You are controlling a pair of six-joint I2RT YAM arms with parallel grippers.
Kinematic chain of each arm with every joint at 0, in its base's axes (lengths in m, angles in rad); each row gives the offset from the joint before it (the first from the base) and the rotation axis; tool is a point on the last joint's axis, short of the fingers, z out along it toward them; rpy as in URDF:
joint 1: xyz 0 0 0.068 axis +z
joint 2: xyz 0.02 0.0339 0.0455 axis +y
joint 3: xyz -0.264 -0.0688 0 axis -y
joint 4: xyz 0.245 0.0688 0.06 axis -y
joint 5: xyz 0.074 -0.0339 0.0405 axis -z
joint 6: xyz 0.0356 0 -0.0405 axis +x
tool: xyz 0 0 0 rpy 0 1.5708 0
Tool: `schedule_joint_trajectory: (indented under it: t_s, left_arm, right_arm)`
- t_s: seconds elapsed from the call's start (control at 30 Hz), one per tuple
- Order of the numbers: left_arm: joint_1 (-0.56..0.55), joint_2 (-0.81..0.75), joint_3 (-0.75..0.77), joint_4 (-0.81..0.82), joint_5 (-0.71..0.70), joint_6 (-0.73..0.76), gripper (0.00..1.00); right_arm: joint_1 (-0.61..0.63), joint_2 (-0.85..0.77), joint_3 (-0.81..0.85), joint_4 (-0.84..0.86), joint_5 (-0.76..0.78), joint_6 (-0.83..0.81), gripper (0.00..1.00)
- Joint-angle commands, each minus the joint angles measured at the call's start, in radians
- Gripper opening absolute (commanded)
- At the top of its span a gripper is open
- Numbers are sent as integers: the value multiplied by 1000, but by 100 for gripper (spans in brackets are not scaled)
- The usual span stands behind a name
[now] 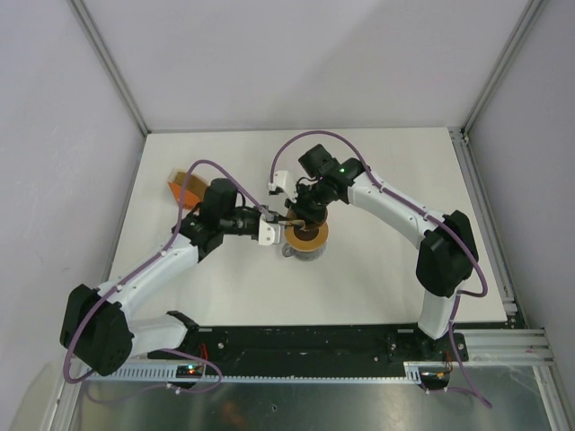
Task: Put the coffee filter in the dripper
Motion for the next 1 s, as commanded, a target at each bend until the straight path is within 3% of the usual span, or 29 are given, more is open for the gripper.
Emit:
schedule_joint_trajectory:
  t_s: [0.0, 0.13, 0.23, 0.83, 0.97]
  left_arm:
    - [-9, 6, 6, 14, 0, 13, 21]
    - [-11, 12, 17, -5, 7, 23, 6]
    - [-11, 17, 24, -23, 11, 31, 1]
    - [-15, 29, 68, -94, 22, 51, 0]
    - [-15, 30, 72, -97, 22, 51, 0]
  right_arm:
    - [4, -39, 22, 21, -21, -6, 3]
    - [-4, -54, 19, 35, -35, 2, 3]
    - [-13, -65, 12, 53, -47, 12, 3]
    - [-88, -247, -103, 231, -120, 119, 7]
    - [-104, -316, -145, 293, -64, 208, 21]
